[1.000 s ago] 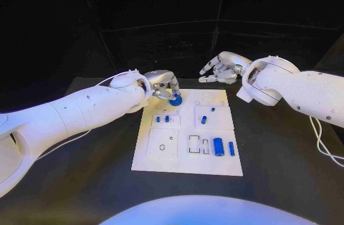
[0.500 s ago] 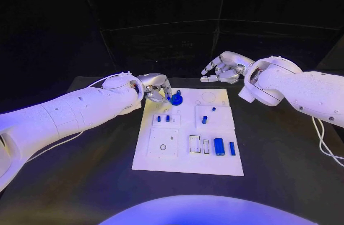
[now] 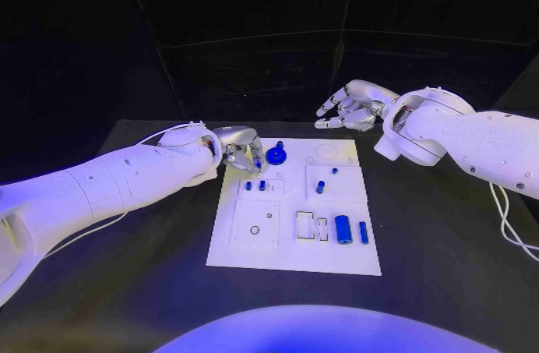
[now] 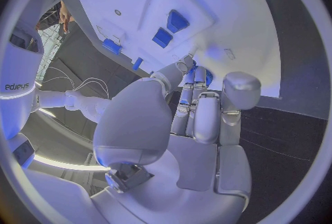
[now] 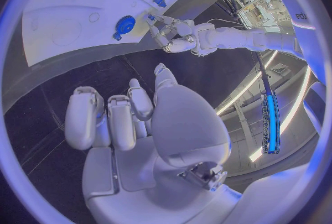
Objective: Assemble the parts on the task board
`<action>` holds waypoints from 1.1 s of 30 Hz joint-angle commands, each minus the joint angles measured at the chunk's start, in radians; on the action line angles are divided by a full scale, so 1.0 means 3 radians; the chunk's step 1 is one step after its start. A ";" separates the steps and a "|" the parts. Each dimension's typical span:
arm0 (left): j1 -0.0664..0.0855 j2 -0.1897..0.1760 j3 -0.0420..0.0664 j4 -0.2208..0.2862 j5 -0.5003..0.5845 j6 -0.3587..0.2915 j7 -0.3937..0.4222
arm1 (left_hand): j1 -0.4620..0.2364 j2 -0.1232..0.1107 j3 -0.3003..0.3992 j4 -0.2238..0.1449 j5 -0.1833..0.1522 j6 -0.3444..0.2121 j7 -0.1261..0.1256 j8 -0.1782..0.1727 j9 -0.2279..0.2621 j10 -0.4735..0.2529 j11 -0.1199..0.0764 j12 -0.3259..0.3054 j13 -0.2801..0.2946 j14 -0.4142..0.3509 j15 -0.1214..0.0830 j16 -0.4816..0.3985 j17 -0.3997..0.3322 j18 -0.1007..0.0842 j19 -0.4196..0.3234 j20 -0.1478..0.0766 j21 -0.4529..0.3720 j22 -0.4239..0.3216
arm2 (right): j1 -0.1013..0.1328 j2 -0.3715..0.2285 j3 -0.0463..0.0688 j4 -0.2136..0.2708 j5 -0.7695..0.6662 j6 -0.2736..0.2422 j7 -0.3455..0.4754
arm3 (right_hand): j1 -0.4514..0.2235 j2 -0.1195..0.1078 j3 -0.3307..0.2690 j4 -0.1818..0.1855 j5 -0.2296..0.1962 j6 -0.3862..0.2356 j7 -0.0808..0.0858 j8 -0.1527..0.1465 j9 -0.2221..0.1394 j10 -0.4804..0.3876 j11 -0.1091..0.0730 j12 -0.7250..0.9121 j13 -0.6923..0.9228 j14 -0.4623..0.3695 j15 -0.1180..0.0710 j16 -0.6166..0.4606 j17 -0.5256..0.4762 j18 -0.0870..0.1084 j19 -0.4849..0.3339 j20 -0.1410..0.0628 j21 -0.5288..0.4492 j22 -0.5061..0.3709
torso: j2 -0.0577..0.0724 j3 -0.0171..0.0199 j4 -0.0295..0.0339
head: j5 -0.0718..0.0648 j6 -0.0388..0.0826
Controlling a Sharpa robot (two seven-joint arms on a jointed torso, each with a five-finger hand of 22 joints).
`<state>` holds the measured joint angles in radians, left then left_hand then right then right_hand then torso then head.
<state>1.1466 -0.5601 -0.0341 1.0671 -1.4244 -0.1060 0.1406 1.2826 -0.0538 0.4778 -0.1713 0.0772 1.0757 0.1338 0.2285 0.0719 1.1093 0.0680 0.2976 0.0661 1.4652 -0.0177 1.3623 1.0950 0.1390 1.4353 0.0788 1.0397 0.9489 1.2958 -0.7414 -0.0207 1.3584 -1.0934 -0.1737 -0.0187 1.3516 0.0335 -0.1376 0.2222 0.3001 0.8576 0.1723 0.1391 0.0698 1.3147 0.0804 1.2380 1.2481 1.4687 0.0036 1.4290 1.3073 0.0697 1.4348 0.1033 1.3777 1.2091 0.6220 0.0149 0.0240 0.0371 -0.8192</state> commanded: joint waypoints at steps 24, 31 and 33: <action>-0.0001 0.0017 -0.0007 -0.0016 0.0016 0.0159 -0.0033 | -0.0042 0.0004 0.0030 0.0001 -0.0013 0.0028 0.0000 -0.0005 0.0003 0.0033 -0.0003 -0.0027 0.0001 0.0075 -0.0005 0.0009 -0.0014 -0.0056 0.0009 -0.0005 0.0015 0.0009 | 0.0007 0.0005 0.0002 -0.0002 -0.0005 0.0019 0.0027 | 0.0025 0.0000 -0.0024 0.0000 0.0013 -0.0023 -0.0007 0.0017 -0.0002 -0.0018 0.0001 0.0005 0.0004 0.0184 -0.0019 -0.0011 0.0178 0.0008 -0.0021 -0.0010 -0.0020 -0.0004 | 0.0000 -0.0001 -0.0001 | 0.0002 -0.0014; -0.0001 0.0030 -0.0007 -0.0018 0.0016 0.0183 -0.0040 | -0.0042 0.0004 0.0030 0.0001 -0.0013 0.0028 0.0000 -0.0005 0.0003 0.0033 -0.0003 -0.0027 0.0000 0.0076 -0.0005 0.0009 -0.0014 -0.0057 0.0009 -0.0005 0.0018 0.0012 | 0.0007 0.0009 0.0002 -0.0003 -0.0005 0.0020 0.0027 | 0.0025 0.0000 -0.0024 0.0000 0.0013 -0.0023 -0.0007 0.0017 -0.0002 -0.0018 0.0001 0.0005 0.0004 0.0184 -0.0019 -0.0011 0.0178 0.0008 -0.0021 -0.0010 -0.0020 -0.0004 | -0.0001 0.0000 -0.0001 | 0.0003 -0.0018; -0.0001 0.0032 -0.0007 -0.0016 0.0016 0.0189 -0.0044 | -0.0042 0.0004 0.0030 0.0001 -0.0013 0.0028 0.0000 -0.0005 0.0003 0.0033 -0.0003 -0.0027 0.0000 0.0076 -0.0005 0.0009 -0.0014 -0.0057 0.0009 -0.0005 0.0018 0.0012 | 0.0007 0.0010 0.0002 -0.0003 -0.0005 0.0020 0.0027 | 0.0025 0.0000 -0.0024 0.0000 0.0013 -0.0023 -0.0007 0.0017 -0.0002 -0.0018 0.0001 0.0005 0.0004 0.0184 -0.0019 -0.0011 0.0178 0.0008 -0.0021 -0.0010 -0.0020 -0.0004 | 0.0000 0.0000 -0.0002 | 0.0001 -0.0017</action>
<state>1.1452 -0.5516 -0.0363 1.0616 -1.4229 -0.0662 0.1331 1.2787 -0.0501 0.4834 -0.1711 0.0771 1.0754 0.1336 0.2207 0.0720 1.1133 0.0640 0.2936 0.0661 1.4652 -0.0177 1.3623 1.0923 0.1390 1.4353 0.0788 1.0397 0.9517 1.2958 -0.7391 -0.0207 1.3573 -1.0934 -0.1729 -0.0185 1.3516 0.0335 -0.1376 0.2222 0.3001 0.8576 0.1723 0.1391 0.0698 1.3147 0.0804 1.2380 1.2482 1.4687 0.0036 1.4290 1.3073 0.0697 1.4348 0.1032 1.3777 1.2091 0.6217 0.0145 0.0241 0.0380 -0.8242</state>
